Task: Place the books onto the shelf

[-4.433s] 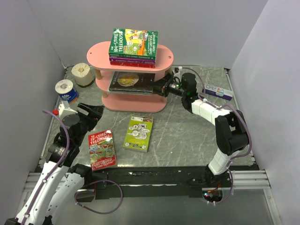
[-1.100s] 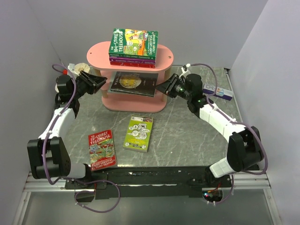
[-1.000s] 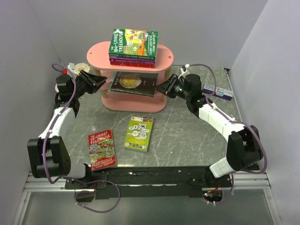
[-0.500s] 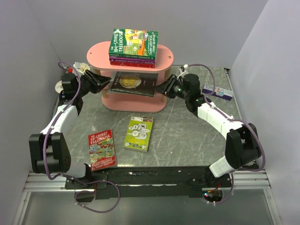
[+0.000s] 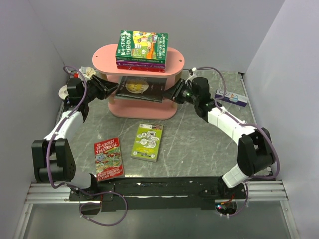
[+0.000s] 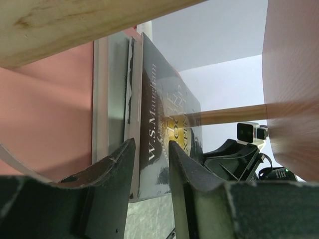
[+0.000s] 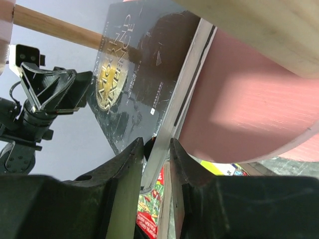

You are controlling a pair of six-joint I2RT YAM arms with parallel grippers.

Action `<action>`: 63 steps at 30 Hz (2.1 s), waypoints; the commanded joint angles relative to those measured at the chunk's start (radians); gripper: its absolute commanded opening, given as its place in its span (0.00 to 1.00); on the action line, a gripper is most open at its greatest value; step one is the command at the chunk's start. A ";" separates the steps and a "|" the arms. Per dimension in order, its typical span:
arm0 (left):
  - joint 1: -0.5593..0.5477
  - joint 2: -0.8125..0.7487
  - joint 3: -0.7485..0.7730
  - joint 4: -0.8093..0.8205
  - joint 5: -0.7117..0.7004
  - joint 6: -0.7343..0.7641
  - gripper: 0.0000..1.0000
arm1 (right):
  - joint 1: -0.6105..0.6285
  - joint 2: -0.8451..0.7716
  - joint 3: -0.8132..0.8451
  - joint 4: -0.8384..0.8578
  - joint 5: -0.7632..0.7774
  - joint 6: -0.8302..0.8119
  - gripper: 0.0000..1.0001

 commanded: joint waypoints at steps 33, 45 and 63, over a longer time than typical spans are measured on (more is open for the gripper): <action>-0.003 -0.052 -0.016 0.059 0.020 0.013 0.37 | 0.029 0.093 0.189 -0.029 0.008 -0.030 0.31; -0.003 -0.035 -0.008 0.067 0.024 0.005 0.38 | 0.029 0.133 0.224 -0.047 0.005 -0.032 0.32; 0.020 -0.051 -0.004 0.035 0.027 0.016 0.38 | 0.023 0.093 0.212 -0.089 0.028 -0.055 0.38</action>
